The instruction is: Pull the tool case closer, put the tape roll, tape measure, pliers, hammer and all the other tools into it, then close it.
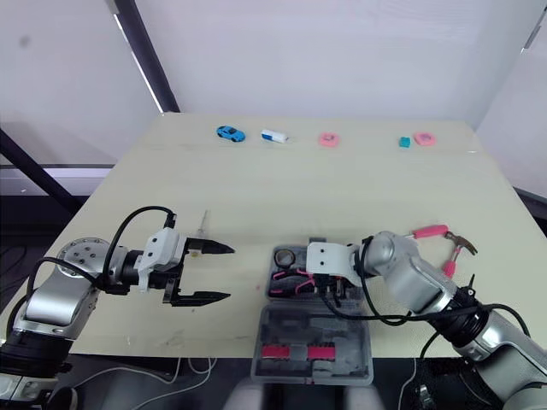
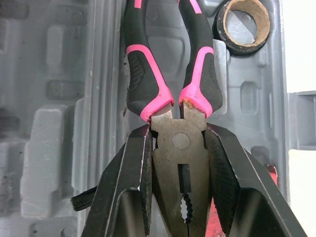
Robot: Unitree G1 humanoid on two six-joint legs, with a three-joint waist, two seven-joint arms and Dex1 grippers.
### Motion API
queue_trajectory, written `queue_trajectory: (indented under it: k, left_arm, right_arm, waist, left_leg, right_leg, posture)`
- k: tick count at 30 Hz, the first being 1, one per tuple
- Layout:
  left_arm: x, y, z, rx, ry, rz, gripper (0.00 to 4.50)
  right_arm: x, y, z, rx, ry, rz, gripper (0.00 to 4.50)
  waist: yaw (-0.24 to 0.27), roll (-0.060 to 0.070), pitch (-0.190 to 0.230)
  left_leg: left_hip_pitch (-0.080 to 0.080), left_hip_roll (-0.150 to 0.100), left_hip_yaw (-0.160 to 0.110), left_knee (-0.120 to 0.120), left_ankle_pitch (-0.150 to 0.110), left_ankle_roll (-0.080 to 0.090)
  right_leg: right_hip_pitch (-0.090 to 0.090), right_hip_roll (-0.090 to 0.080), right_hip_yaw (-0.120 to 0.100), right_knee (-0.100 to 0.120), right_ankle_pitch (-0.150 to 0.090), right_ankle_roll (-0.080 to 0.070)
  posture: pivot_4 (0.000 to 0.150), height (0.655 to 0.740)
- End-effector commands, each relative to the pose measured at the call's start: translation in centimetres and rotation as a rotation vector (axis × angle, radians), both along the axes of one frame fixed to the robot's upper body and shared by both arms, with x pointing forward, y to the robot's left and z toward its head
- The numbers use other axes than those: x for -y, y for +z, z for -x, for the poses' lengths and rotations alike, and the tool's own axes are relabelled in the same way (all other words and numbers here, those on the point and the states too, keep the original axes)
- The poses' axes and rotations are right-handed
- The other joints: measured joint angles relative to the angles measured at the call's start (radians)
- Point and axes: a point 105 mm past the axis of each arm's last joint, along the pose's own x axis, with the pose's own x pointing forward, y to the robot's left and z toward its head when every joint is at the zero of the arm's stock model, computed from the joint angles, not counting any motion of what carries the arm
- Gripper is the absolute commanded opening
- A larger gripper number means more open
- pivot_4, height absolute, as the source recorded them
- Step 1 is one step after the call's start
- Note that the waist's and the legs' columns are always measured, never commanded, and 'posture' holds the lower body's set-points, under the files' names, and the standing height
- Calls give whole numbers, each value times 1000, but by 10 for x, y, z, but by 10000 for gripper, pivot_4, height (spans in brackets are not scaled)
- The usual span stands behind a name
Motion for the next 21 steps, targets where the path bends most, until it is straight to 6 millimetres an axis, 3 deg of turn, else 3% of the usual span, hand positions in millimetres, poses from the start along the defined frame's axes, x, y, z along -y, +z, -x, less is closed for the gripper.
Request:
queue_trajectory:
  k: [1, 7, 8, 10, 11, 12, 13, 14, 15, 21]
  left_arm:
    - [3, 9, 2, 31, -17, 9, 44513]
    - [5, 8, 3, 27, -25, 9, 44513]
    - [5, 7, 3, 26, -28, 5, 45000]
    - [5, 6, 4, 24, -31, 2, 45000]
    - [5, 6, 4, 24, -31, 1, 45000]
    - [5, 6, 4, 24, -32, 1, 45000]
    - [5, 6, 4, 24, -32, 2, 45000]
    - [5, 6, 4, 24, -33, 3, 45000]
    - [6, 6, 4, 24, -32, 4, 45000]
    - [6, 6, 4, 23, -31, 6, 45000]
  right_arm:
    - [-6, 4, 2, 30, 27, -22, 10286]
    - [0, -2, 2, 26, 23, -9, 10286]
    - [0, -3, 3, 22, 25, -6, 18263]
    - [1, -3, 3, 24, 27, -8, 22876]
    - [1, -2, 3, 24, 27, -9, 26922]
    - [1, -1, 2, 37, 23, -15, 34829]
    - [1, -1, 2, 34, 16, -24, 36434]
    - [1, 0, 2, 30, 11, -31, 42297]
    - [2, 1, 3, 22, 7, -41, 44358]
    - [1, 12, 1, -7, -29, -172, 44358]
  waist:
    - [0, 0, 0]
    - [-1, 0, 0]
    - [0, 0, 0]
    - [0, 0, 0]
    - [1, 0, 0]
    - [1, 0, 0]
    - [1, 0, 0]
    - [1, 0, 0]
    - [1, 0, 0]
    - [2, 0, 0]
  left_leg:
    - [0, 0, 0, 0, 0, 0]
    - [1, 0, 0, 0, 0, 0]
    - [1, 0, 0, 0, 0, 0]
    - [1, 0, 0, 0, 0, 0]
    - [1, 0, 0, 0, 0, 0]
    - [1, 0, 1, 0, 0, 0]
    - [1, 0, 1, 0, 0, 0]
    - [1, 0, 1, 0, 0, 0]
    - [1, 0, 1, 0, 0, 0]
    - [1, 0, 1, 0, 0, 0]
  right_leg:
    - [0, 0, 0, 0, 0, 0]
    - [0, 0, 0, 1, 0, 0]
    - [0, 0, 0, 1, 0, 0]
    - [0, 0, 0, 1, 0, 0]
    - [0, 0, 0, 1, 0, 0]
    - [0, 0, 0, 0, 0, 0]
    - [0, 0, 0, 0, 0, 0]
    - [0, 0, 0, 0, 0, 0]
    - [0, 0, 0, 0, 0, 0]
    - [0, 0, 0, 1, 0, 0]
  posture:
    - [1500, 7400]
    - [1500, 7400]
    - [1500, 7400]
    - [1500, 7400]
    - [1500, 7400]
    - [1500, 7400]
    - [1500, 7400]
    - [1500, 7400]
    - [1500, 7400]
    - [1500, 7400]
